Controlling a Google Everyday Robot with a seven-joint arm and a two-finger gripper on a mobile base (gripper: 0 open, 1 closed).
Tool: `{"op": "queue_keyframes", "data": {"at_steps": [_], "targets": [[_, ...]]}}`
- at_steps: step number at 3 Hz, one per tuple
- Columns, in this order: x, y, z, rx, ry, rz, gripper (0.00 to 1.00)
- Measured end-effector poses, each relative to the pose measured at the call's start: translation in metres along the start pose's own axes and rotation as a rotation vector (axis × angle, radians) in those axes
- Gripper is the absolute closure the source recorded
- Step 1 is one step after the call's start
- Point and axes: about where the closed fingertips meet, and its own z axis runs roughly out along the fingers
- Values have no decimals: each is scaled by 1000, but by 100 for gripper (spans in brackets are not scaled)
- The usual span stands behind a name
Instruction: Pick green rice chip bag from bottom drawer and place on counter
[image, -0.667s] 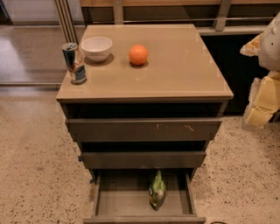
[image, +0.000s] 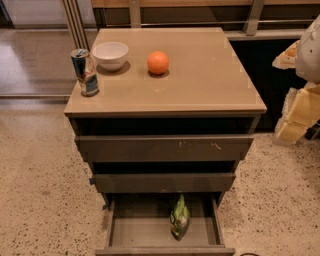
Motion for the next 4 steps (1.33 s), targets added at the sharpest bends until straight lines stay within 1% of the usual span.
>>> {"op": "queue_keyframes", "data": {"at_steps": [1, 2, 3, 4], "targets": [[-1, 15, 28, -26, -52, 22, 37], [2, 45, 105, -94, -135, 49, 61], [1, 74, 194, -172, -225, 59, 84], [-3, 63, 206, -125, -246, 70, 100]]}}
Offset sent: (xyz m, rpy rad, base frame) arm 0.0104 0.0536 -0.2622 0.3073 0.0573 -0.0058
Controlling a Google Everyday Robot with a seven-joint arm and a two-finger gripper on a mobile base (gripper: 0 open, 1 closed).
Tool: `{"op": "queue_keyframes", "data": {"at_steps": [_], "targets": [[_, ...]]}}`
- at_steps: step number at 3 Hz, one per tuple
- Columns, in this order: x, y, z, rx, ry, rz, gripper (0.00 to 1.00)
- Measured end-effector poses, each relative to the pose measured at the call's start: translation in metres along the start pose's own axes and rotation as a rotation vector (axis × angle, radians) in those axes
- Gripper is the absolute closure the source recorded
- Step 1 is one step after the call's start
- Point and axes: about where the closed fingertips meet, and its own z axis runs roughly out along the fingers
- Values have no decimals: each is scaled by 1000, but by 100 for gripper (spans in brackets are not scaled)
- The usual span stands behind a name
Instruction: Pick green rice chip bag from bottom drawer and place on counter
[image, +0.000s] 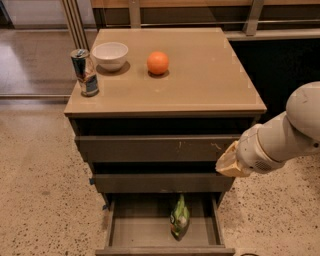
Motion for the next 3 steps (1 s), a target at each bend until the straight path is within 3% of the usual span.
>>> {"op": "queue_keyframes", "data": {"at_steps": [1, 2, 3], "targets": [[-1, 1, -2, -1, 2, -2, 100], [28, 26, 70, -70, -48, 11, 100], [58, 61, 161, -148, -132, 46, 100]]}}
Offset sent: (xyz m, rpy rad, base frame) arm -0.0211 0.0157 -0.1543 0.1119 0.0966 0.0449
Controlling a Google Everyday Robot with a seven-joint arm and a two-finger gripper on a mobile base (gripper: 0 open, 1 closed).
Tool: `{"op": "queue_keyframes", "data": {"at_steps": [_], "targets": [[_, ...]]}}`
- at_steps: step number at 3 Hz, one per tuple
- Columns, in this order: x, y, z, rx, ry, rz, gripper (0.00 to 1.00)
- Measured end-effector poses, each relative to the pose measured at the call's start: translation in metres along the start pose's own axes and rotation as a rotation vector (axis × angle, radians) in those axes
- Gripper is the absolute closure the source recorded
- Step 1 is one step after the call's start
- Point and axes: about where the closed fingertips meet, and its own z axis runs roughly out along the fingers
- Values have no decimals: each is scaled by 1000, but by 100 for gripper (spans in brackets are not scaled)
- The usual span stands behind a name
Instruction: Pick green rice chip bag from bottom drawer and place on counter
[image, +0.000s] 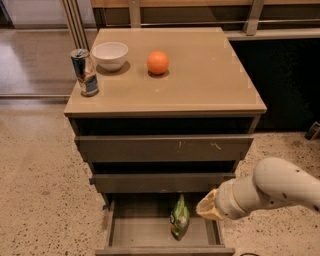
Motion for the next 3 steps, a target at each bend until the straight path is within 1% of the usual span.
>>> {"op": "queue_keyframes", "data": {"at_steps": [1, 2, 3], "targets": [[33, 11, 74, -77, -59, 35, 100], [44, 26, 100, -133, -82, 73, 100], [44, 26, 100, -133, -82, 73, 100]]}}
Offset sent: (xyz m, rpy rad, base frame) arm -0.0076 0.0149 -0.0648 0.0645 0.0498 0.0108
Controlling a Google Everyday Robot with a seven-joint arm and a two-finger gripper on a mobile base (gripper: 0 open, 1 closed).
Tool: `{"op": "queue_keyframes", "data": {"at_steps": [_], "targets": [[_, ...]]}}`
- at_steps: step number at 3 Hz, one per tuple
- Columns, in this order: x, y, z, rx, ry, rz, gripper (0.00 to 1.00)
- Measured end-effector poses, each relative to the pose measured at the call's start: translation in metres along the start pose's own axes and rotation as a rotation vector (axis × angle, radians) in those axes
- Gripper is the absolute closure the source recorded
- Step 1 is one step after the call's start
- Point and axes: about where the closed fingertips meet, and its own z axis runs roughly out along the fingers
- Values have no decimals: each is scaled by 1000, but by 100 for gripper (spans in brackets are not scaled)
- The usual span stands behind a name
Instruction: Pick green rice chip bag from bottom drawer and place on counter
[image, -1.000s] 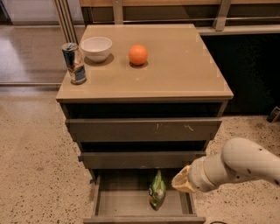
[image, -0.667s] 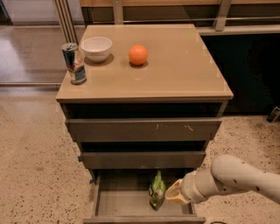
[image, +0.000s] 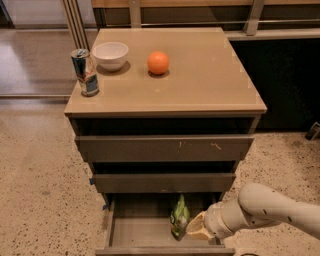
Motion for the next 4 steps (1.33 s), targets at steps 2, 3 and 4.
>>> {"op": "queue_keyframes", "data": {"at_steps": [2, 3, 4], "targets": [[43, -59, 33, 199, 5, -96, 100], [65, -107, 59, 261, 10, -159, 100], [81, -157, 87, 283, 5, -171, 100]]}}
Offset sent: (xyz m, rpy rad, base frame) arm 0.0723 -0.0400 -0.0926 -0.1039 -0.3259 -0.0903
